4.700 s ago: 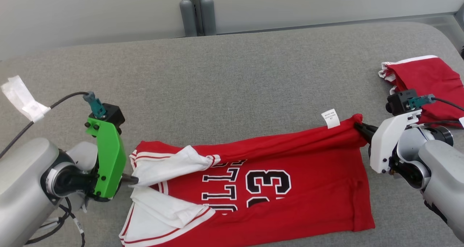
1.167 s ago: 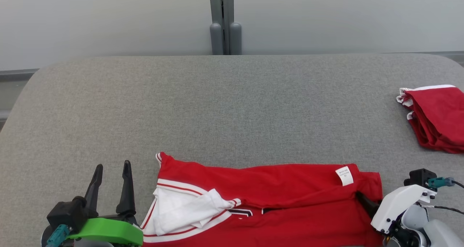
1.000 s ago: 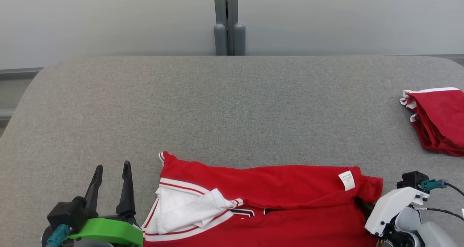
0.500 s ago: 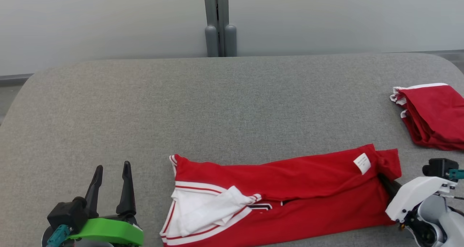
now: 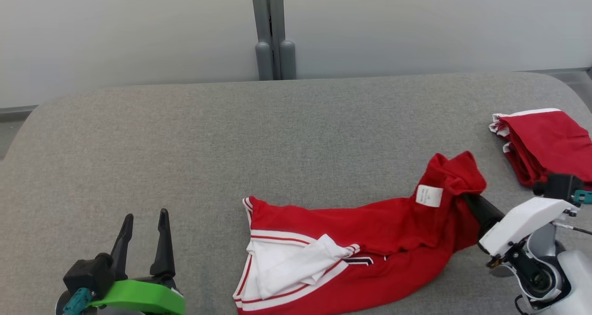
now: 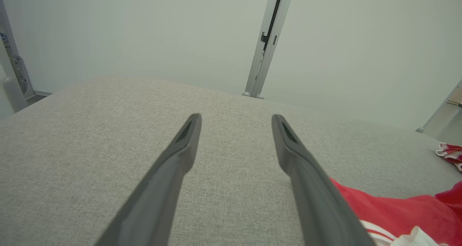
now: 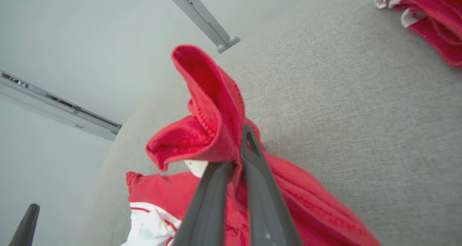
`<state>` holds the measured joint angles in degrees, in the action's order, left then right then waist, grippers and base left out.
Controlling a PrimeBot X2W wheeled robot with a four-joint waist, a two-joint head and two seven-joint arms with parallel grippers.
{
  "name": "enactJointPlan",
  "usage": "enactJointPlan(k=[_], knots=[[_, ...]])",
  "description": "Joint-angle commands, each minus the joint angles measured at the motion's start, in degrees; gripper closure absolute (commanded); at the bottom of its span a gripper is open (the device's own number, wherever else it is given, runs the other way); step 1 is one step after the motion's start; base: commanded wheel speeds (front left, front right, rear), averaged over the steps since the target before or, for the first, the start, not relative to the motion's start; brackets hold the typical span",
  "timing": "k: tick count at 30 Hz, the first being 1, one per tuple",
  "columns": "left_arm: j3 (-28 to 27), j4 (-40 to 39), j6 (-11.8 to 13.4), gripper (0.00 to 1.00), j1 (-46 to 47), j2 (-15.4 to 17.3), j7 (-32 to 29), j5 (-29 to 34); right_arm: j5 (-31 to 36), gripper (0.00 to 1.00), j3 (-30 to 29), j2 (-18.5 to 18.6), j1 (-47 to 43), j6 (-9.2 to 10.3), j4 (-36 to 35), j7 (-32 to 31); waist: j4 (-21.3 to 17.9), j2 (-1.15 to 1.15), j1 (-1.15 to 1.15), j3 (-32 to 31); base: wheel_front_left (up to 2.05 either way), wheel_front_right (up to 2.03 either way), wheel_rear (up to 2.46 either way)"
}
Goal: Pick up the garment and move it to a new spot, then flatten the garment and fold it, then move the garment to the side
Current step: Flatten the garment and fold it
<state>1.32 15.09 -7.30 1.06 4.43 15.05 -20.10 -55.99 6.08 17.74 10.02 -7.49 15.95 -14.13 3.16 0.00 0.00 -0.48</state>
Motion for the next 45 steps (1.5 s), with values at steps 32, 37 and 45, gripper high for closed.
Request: enactJointPlan(k=[32,37,45], knots=[[2.20,3.12,-0.22,0.00,2.48,0.34,0.14,-0.27,-11.37,0.00,19.98,-14.76,6.20,-0.02,11.33,3.56,13.37,0.00,0.00,0.81,0.00,0.00,0.00],[1.74,3.10,-0.23,0.00,1.83,0.42,0.14,-0.10,-12.75,0.00,22.56,-13.90,6.95,-0.02,8.51,5.49,11.13,0.00,0.00,-0.16,0.00,0.00,0.00],[0.41,1.45,-0.23,0.00,0.61,-0.09,0.14,0.06,-9.02,0.00,20.90,-3.74,6.12,-0.01,-1.38,14.92,6.77,0.00,0.00,-1.19,0.00,0.00,0.00]])
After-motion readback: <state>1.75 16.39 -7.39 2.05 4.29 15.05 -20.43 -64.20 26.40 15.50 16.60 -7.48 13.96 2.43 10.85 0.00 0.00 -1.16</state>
